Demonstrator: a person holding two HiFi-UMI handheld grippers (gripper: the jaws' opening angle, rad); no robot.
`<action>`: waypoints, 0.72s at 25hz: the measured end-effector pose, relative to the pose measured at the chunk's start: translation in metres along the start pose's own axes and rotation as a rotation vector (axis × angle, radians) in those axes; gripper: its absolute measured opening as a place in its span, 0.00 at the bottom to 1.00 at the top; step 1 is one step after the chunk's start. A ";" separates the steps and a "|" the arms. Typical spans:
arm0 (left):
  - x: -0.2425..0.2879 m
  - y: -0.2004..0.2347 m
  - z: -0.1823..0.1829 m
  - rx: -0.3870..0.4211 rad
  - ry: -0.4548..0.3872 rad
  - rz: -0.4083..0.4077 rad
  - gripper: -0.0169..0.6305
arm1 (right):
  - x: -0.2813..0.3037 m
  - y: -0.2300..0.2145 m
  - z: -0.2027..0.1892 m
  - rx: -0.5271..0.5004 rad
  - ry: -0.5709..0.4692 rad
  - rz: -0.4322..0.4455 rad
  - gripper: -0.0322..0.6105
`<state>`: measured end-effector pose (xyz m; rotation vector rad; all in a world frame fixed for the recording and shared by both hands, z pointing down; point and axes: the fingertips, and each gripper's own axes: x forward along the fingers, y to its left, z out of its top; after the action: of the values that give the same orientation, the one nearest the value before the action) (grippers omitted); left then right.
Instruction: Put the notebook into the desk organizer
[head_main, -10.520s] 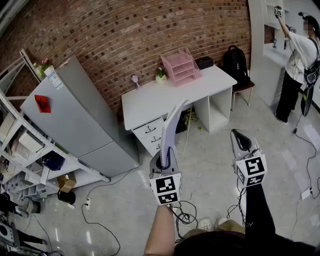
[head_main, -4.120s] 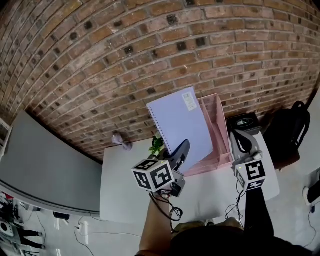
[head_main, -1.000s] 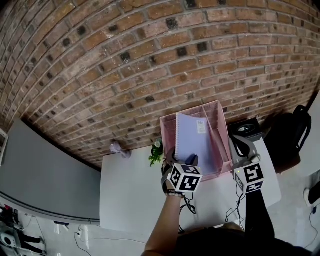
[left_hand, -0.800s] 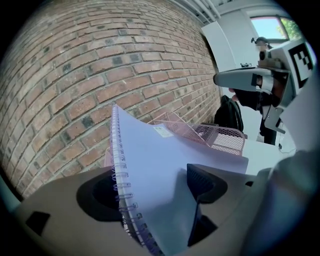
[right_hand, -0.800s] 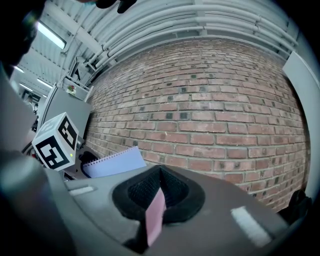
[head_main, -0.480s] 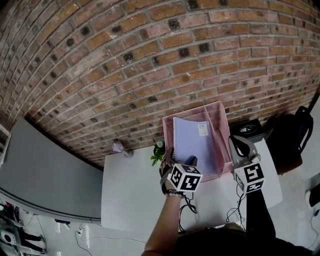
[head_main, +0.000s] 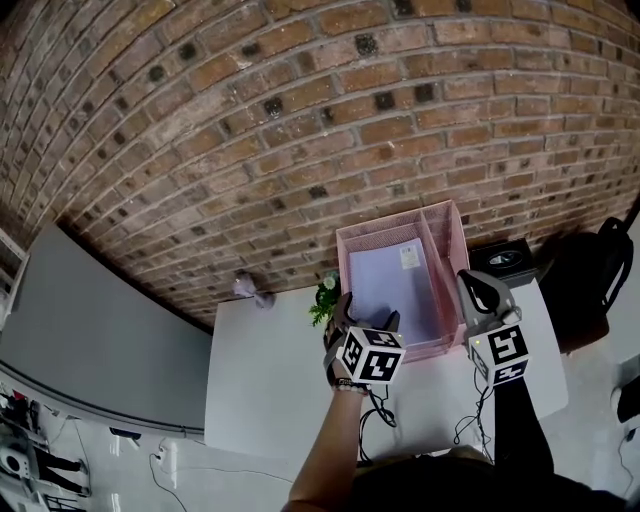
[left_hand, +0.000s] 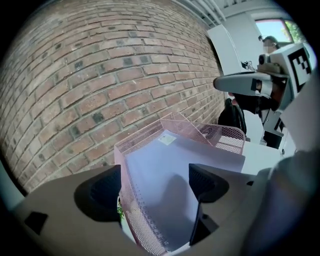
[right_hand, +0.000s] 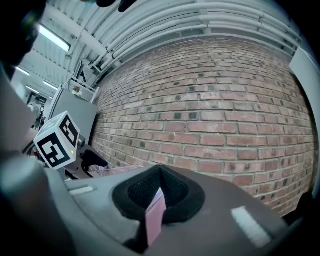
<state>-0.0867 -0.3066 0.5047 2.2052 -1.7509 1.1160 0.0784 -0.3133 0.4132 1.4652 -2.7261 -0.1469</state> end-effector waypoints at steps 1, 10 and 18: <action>-0.001 0.000 -0.001 -0.008 -0.003 -0.004 0.66 | 0.000 0.001 -0.001 0.001 0.001 0.001 0.05; -0.009 -0.001 0.001 -0.149 -0.101 -0.082 0.66 | -0.004 0.004 -0.005 0.022 0.004 -0.003 0.05; -0.018 0.006 0.000 -0.219 -0.188 -0.118 0.66 | -0.011 0.015 -0.009 0.056 0.010 -0.011 0.05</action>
<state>-0.0927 -0.2940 0.4921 2.3036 -1.6914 0.6766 0.0727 -0.2968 0.4242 1.4908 -2.7362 -0.0641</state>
